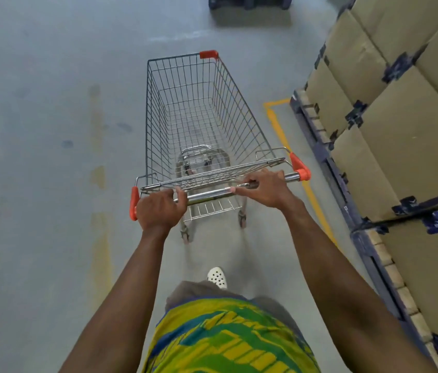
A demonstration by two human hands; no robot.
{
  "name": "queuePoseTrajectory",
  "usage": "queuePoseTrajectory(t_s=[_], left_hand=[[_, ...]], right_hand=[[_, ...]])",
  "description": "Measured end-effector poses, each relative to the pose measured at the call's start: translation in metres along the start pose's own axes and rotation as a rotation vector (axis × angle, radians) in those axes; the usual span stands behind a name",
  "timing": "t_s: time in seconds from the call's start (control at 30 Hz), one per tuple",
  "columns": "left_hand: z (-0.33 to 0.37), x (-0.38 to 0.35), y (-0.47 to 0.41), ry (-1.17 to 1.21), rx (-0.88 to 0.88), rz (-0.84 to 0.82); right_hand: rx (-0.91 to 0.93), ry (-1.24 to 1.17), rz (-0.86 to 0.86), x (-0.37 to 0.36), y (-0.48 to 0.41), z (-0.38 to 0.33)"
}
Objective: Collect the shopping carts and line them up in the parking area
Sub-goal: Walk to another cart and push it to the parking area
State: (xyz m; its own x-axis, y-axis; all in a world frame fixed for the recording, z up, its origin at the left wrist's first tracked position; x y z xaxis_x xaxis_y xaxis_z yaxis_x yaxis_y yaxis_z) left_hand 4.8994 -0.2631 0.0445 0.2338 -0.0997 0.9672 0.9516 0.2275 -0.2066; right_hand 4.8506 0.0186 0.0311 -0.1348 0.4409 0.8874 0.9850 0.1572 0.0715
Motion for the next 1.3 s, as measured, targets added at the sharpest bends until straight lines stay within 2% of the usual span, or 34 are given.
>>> queuePoseTrajectory(t_s=[0.13,0.4,0.47,0.6,0.7,0.77,0.83,1.0,1.07,1.23,1.3], left_hand=[[0.002,-0.01,-0.063,-0.069,0.024,-0.062],[0.01,-0.037,-0.19,-0.082,0.06,0.048],[0.01,-0.048,-0.23,-0.097,0.066,0.022],[0.006,-0.073,-0.306,-0.051,0.102,-0.044],[0.006,-0.084,-0.364,0.058,0.154,-0.017],[0.006,-0.093,-0.399,0.079,0.16,0.0],[0.006,-0.102,-0.432,0.037,0.187,-0.032],[0.015,-0.134,-0.519,-0.03,0.187,-0.281],[0.014,-0.147,-0.555,-0.032,0.184,-0.359],[0.016,-0.175,-0.653,-0.023,0.171,-0.491],[0.019,-0.184,-0.698,-0.016,0.173,-0.496]], right_hand=[[-0.02,0.109,0.027,0.02,-0.074,0.012],[0.018,0.185,0.048,0.038,-0.219,0.023],[-0.004,0.202,-0.037,0.038,-0.263,0.019],[0.005,0.225,-0.32,0.035,-0.349,0.01],[0.005,0.188,-0.404,0.033,-0.412,0.014],[0.018,0.153,-0.392,0.033,-0.451,0.016],[0.053,0.122,-0.305,0.036,-0.49,0.016],[0.137,0.215,0.011,0.049,-0.577,0.015],[0.156,0.286,0.069,0.051,-0.616,0.01],[0.167,0.319,-0.078,0.038,-0.724,0.002],[0.156,0.309,-0.142,0.034,-0.771,0.001]])
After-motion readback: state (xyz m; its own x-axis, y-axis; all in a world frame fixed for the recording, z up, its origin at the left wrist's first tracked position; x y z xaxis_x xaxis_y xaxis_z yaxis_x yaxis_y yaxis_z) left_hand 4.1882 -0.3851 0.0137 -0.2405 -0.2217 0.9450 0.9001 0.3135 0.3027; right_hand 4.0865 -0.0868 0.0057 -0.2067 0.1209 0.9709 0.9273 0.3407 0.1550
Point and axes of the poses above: each hand's wrist, its own y-axis away from the middle knuckle, its own x-axis out of the back of the hand, z = x × y, the point moved 9 cm from there along -y, towards the middle knuckle, and after that the axes turned 9 degrees about z, right-handed, at the moved point
